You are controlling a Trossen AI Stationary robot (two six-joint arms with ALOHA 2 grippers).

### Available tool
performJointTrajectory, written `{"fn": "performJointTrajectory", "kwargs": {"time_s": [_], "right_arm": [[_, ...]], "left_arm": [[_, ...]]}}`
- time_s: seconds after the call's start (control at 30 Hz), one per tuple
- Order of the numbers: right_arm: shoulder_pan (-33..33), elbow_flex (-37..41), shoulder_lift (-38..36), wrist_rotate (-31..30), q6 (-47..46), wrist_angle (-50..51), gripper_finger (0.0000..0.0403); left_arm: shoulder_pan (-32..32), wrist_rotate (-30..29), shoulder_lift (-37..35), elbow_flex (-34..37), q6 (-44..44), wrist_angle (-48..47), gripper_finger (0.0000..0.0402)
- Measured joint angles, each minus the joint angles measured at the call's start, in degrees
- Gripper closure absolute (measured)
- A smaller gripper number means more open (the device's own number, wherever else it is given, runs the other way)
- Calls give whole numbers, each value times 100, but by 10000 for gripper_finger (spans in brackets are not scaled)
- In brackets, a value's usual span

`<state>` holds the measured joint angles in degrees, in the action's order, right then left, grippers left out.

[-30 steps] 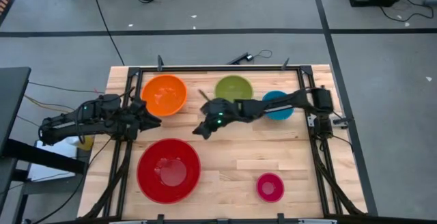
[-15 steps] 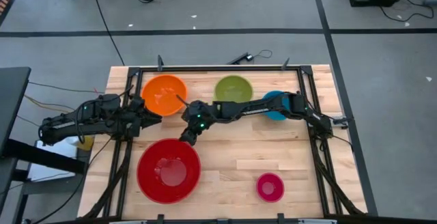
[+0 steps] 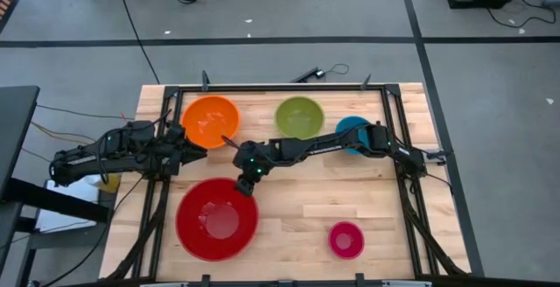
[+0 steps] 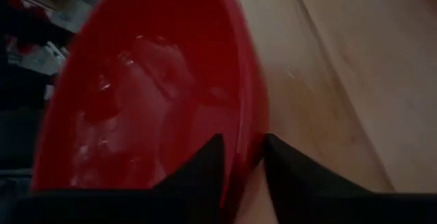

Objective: Nest bowls inside each other
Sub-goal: Move the red bowl to the center of the table

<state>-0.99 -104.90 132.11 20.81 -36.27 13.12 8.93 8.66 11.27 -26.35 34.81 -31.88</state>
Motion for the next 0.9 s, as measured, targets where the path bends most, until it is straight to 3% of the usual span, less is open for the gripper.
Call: {"fn": "performJointTrajectory", "kwargs": {"time_s": [0.1,0.3,0.47,0.67,0.77,0.9], "right_arm": [[4,4,-28,-48,150,215,376],[2,7,-340,-114,89,557,381],[22,7,-864,-1057,381,1690,382],[32,65,-1634,-2392,964,3788,382],[31,566,-2012,-2887,1032,4472,382],[66,1813,-2719,-2977,765,4021,382]], "left_arm": [[0,-48,0,0,4,-7,285],[0,-111,0,0,37,-2,285],[1,-175,0,-2,133,39,285],[0,-456,0,-2,269,48,285],[0,-603,-1,-2,270,87,285],[2,-844,-2,-2,298,130,285]]}}
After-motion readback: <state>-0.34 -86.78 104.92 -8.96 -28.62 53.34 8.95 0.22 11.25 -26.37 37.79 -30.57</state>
